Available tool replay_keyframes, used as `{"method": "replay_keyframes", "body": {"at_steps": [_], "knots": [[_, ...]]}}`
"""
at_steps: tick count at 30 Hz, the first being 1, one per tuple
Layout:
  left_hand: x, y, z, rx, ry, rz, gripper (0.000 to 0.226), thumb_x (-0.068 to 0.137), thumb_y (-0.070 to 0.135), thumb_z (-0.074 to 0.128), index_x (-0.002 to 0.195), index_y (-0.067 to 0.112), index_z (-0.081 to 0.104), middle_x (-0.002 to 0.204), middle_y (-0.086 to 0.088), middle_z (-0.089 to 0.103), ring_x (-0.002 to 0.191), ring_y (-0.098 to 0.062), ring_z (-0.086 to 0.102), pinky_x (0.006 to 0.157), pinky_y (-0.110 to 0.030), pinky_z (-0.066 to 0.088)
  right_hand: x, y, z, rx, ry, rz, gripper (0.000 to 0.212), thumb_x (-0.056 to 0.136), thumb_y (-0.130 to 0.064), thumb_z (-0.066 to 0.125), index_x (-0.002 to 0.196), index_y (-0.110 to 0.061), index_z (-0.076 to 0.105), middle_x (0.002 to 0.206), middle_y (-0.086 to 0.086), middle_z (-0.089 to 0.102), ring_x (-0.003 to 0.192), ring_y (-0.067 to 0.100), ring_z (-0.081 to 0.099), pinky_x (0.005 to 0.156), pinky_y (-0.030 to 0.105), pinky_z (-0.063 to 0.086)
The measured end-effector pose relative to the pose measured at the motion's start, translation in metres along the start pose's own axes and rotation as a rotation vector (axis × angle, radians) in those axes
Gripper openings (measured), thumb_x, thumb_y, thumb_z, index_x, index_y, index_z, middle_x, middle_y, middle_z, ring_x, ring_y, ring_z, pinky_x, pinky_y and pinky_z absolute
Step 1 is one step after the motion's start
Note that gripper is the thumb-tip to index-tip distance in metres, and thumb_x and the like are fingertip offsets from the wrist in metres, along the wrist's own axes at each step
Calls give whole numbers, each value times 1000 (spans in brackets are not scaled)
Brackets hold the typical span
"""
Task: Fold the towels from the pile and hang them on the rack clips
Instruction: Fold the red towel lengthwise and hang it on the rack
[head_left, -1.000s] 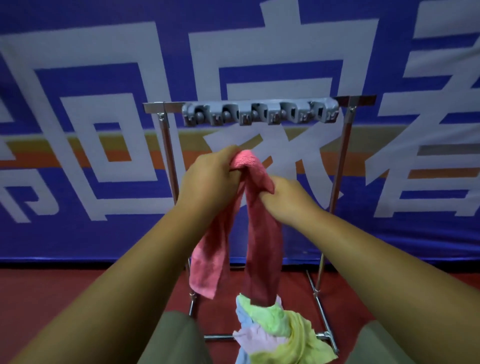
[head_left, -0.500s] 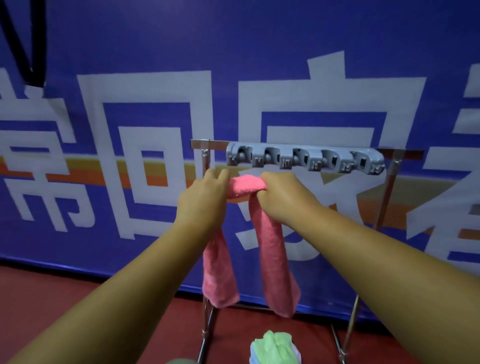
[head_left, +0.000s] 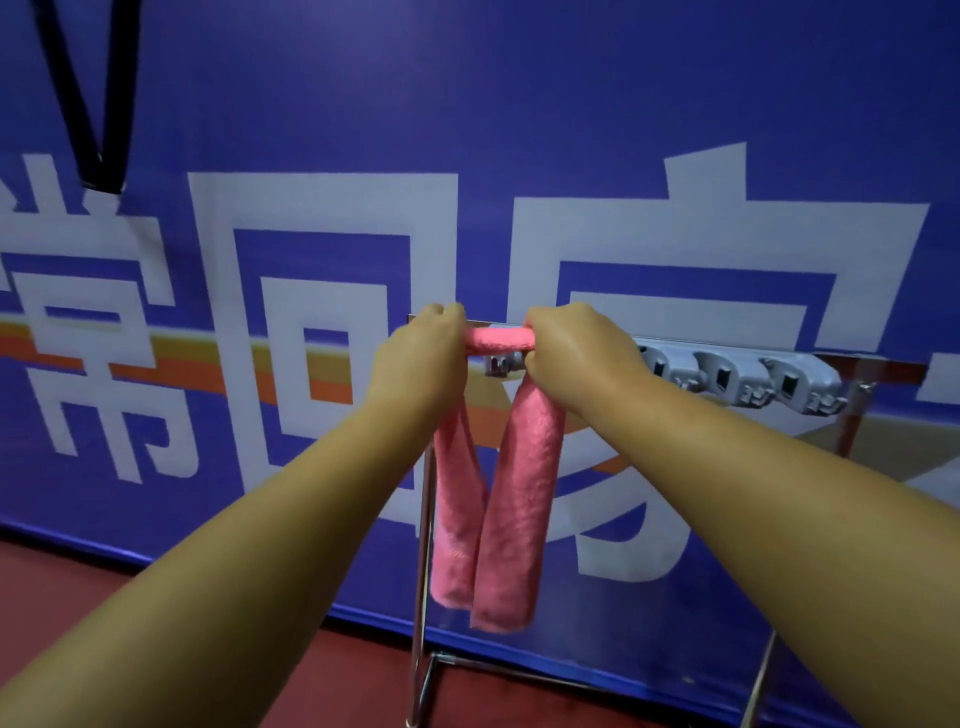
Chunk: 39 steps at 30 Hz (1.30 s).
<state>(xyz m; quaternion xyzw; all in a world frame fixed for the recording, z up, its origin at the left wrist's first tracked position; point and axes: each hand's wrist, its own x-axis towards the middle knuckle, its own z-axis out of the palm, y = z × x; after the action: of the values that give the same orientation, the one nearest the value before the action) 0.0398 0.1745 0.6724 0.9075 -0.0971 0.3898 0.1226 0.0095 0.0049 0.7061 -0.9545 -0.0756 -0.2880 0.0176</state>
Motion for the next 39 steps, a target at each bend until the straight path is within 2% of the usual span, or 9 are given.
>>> {"method": "replay_keyframes", "body": {"at_steps": [5, 9, 14, 17, 22, 27, 30, 36, 39], "knots": [[36, -10, 9, 41, 14, -3, 20, 95, -6, 58, 105, 11, 56, 98, -8, 54, 74, -33, 60, 65, -47, 54, 24, 3, 7, -66, 69, 19, 10, 102, -13, 61, 109, -16, 68, 76, 0, 43, 77, 31, 56, 63, 36, 39], [36, -17, 30, 58, -81, -20, 25, 94, -2, 57, 110, 17, 63, 102, -7, 61, 81, -32, 65, 71, -46, 60, 27, -1, 28, -149, -8, 7, 15, 99, -13, 64, 111, -19, 70, 77, -2, 49, 80, 30, 59, 67, 37, 43], [15, -25, 56, 79, -188, 19, 26, 94, 2, 57, 105, 23, 68, 98, -4, 63, 85, -30, 69, 73, -43, 62, 12, -3, 57, -218, -102, -62, 24, 96, -7, 62, 115, -18, 71, 107, 4, 75, 96, 32, 73, 65, 35, 38], [9, -22, 65, 82, -178, 49, 21, 98, 7, 59, 106, 25, 68, 95, -1, 59, 80, -26, 66, 68, -39, 59, 14, -1, 69, -197, -81, -28, 25, 95, -7, 64, 117, -18, 70, 93, 2, 68, 81, 32, 66, 59, 35, 38], [2, -17, 66, -90, -248, -57, 22, 97, 13, 53, 106, 27, 68, 86, 3, 58, 80, -27, 61, 66, -36, 51, 9, -4, 86, -121, -26, 42, 45, 102, -15, 60, 147, -15, 53, 113, 9, 73, 100, 36, 73, 69, 40, 44], [-18, -20, 74, -297, -299, -161, 25, 88, 5, 57, 73, 25, 56, 74, 1, 62, 70, -22, 62, 59, -32, 48, -7, -7, 105, 168, -88, 217, 12, 99, -24, 61, 109, -20, 57, 99, 7, 66, 85, 33, 59, 71, 39, 47], [-40, -24, 91, -369, -327, -238, 24, 84, 10, 62, 66, 23, 54, 68, 4, 60, 66, -20, 59, 55, -29, 42, -22, -5, 124, 280, -175, 301, 20, 92, -33, 66, 108, -20, 67, 95, 5, 67, 88, 34, 64, 73, 38, 51], [-89, -26, 128, -431, -402, -336, 3, 83, 17, 66, 81, 19, 65, 82, -5, 70, 78, -30, 68, 69, -39, 59, -58, -5, 172, 297, -298, 366, 32, 94, -32, 65, 119, -12, 74, 120, 17, 75, 113, 41, 73, 88, 43, 58], [-105, -28, 142, -491, -363, -368, 6, 87, 18, 64, 93, 19, 65, 85, -1, 69, 78, -23, 68, 70, -40, 60, -71, -4, 195, 291, -287, 373, 27, 98, -27, 62, 119, -11, 71, 119, 18, 74, 110, 43, 73, 85, 44, 59]]}}
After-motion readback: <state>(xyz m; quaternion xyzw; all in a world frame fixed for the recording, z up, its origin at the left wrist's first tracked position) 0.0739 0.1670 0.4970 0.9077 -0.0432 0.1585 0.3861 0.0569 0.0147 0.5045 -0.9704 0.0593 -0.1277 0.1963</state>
